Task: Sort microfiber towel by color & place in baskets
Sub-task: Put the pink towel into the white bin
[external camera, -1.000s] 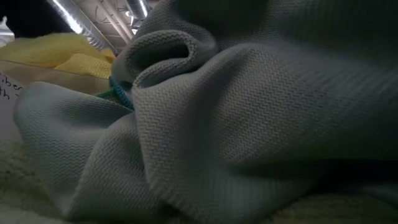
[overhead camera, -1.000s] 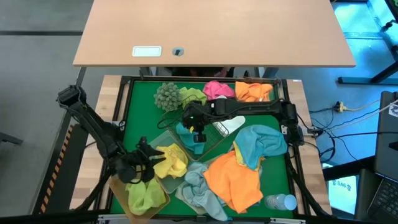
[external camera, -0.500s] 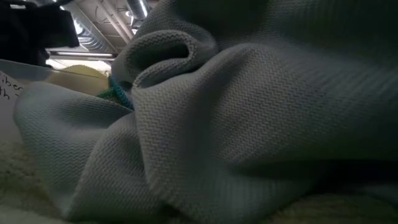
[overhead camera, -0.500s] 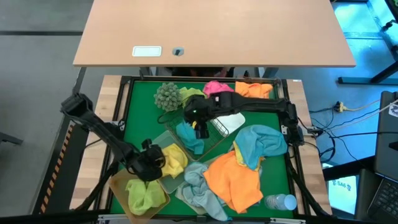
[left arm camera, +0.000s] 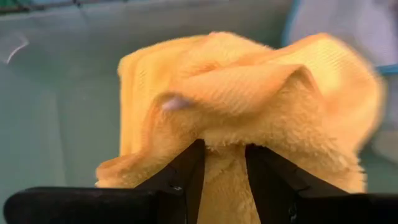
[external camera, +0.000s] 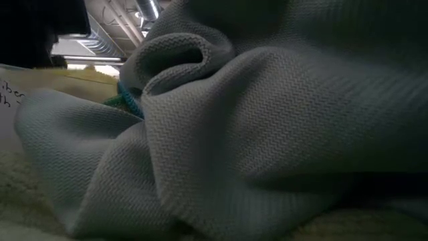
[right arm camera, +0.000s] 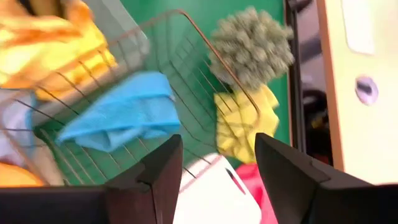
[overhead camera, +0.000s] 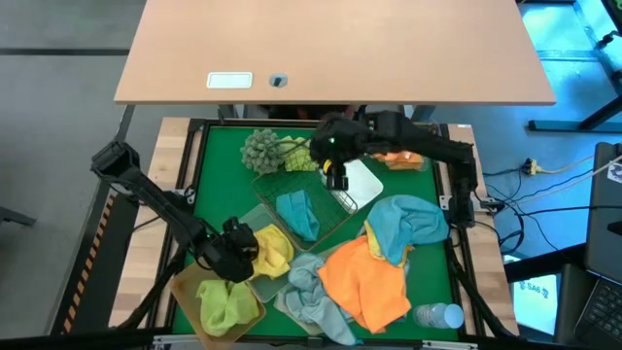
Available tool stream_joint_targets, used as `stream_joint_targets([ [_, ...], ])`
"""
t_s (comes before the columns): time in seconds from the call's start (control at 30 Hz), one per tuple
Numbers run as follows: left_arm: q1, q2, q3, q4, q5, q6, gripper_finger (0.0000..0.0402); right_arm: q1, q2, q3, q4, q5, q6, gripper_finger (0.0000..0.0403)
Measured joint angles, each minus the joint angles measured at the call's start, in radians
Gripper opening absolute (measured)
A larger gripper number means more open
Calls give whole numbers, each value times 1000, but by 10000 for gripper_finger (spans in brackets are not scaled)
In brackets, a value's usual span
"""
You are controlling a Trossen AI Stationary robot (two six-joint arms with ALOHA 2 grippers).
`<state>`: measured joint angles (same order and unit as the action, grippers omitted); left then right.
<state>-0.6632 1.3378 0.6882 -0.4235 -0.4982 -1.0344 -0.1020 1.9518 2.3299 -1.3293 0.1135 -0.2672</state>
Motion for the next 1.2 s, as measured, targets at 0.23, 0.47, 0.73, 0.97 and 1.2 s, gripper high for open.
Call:
stream_joint_targets([
  [0.23, -6, -96, 42, 0, 42, 51, 112, -166, 14, 0, -37, -85, -18, 200],
  [0.47, -6, -142, 63, 13, 41, 95, 112, -347, 60, 0, -37, -192, -29, 200],
  [0.73, -6, -144, 63, 20, 41, 103, 112, -481, 190, -1, -41, -202, -30, 200],
  [0.97, -5, -144, 63, 21, 37, 102, 112, -546, 318, -2, -30, -204, -30, 200],
  [1.2, -5, -144, 63, 21, 32, 103, 112, -553, 413, -2, -21, -193, -85, 200],
])
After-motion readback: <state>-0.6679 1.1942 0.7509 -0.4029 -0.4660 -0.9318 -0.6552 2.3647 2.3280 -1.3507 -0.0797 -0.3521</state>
